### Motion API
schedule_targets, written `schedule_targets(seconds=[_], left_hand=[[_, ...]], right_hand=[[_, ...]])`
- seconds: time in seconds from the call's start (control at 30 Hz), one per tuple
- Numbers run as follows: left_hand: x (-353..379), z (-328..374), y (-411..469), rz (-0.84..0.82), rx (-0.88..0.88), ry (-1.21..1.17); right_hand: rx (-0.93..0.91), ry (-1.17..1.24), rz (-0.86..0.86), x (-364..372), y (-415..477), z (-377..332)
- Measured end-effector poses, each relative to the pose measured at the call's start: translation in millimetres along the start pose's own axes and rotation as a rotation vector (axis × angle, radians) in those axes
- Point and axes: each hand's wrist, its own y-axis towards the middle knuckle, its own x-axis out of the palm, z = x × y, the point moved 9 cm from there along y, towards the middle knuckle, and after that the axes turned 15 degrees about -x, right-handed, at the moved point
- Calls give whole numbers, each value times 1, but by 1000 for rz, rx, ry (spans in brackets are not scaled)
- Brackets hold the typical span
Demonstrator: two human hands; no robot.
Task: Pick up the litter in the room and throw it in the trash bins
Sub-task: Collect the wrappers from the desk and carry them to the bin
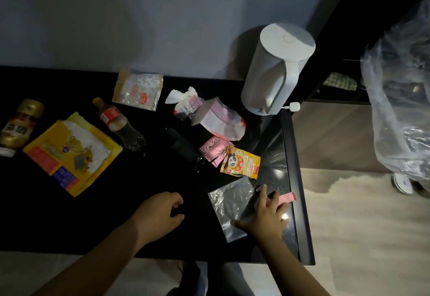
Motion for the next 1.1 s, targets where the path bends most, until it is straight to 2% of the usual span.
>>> schedule_targets(seconds=[0.23, 0.43, 0.57, 0.73, 1.0, 1.1], left_hand=[[-4, 0, 17, 25, -34, -11], [-8, 7, 32, 28, -44, -38], [-13, 13, 40, 66, -38, -37], [-22, 22, 48, 110, -28, -46], [-45, 64, 62, 231, 20, -40], [-53, 90, 71, 283, 63, 2]], right_hand=[[-175, 13, 102, -12, 9, -8], [-377, 143, 68, -20, 27, -23], [-512, 114, 58, -27, 40, -37], [-537, 37, 66, -41, 62, -41], [-625, -184, -106, -38, 94, -46], [-642, -146, -77, -38, 89, -36]])
